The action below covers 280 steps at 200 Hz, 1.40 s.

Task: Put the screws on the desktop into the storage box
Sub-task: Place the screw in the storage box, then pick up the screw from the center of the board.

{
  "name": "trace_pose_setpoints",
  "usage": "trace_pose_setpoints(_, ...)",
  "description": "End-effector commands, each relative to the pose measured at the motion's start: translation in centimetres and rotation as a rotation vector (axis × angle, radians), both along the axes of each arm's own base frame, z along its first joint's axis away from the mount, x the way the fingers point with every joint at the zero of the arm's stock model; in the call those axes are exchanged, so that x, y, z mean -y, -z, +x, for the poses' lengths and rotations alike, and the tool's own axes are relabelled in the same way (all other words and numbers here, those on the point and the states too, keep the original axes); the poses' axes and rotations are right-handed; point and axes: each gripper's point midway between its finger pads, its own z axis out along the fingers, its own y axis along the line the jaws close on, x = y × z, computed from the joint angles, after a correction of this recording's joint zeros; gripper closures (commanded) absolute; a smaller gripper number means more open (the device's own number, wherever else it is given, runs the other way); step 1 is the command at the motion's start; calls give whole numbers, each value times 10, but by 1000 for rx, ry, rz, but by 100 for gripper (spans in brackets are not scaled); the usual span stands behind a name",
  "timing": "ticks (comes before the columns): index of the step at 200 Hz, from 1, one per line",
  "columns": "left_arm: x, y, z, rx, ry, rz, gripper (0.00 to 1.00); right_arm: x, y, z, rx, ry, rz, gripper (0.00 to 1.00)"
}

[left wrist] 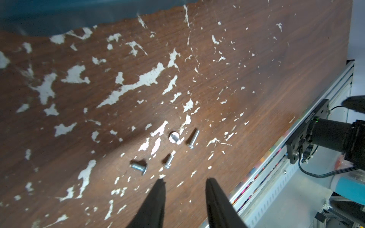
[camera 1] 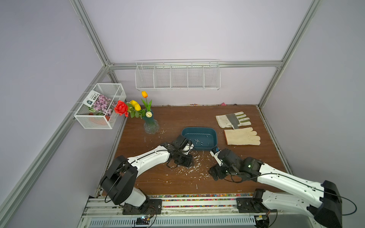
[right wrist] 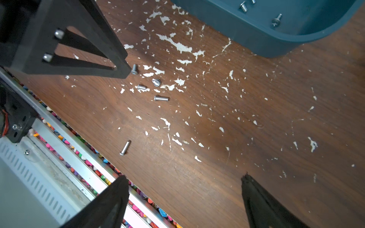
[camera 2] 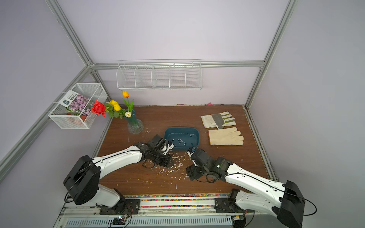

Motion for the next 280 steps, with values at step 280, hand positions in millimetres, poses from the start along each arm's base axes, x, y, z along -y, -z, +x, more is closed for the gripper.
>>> trace_pose_setpoints(280, 19, 45, 4, -6, 81, 202, 71, -2, -5, -8, -20, -20, 67, 2)
